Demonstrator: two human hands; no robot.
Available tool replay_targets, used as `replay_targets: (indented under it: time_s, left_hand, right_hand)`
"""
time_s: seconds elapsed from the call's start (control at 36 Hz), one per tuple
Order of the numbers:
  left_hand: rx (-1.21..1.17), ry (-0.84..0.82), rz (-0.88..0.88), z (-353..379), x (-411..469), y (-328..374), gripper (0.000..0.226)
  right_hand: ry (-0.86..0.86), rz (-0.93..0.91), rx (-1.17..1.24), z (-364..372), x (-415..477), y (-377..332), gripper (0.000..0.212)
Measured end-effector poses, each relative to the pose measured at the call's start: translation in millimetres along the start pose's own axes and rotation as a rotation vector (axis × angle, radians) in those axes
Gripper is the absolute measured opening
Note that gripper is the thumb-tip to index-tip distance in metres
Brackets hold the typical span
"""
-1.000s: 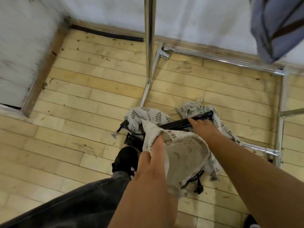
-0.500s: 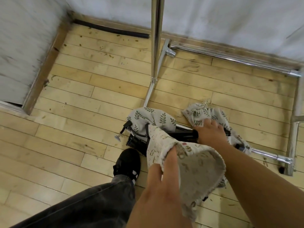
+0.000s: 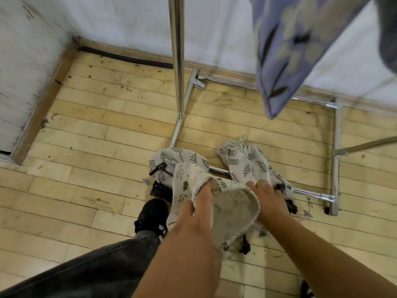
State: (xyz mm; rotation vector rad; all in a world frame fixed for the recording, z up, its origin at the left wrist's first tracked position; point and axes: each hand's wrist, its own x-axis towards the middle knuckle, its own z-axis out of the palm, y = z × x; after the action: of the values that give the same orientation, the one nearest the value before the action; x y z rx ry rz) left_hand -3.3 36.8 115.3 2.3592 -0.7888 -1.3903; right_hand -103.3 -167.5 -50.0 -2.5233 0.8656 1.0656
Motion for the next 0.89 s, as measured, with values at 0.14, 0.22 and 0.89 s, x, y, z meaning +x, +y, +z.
replay_targets:
  time_s: [0.14,0.22,0.89]
  left_hand:
    - [0.024,0.045,0.062,-19,-16,8,0.115]
    - [0.012,0.041,0.067,-27,-22,11,0.109]
    - [0.009,0.089,0.081,-47,-89,30,0.12]
  right_hand:
    - [0.069,0.055,-0.008,-2,-48,22,0.035]
    - [0.106,0.104,-0.014,-4,-76,35,0.034]
    - [0.351,0.329,0.489,6,-262,100,0.021]
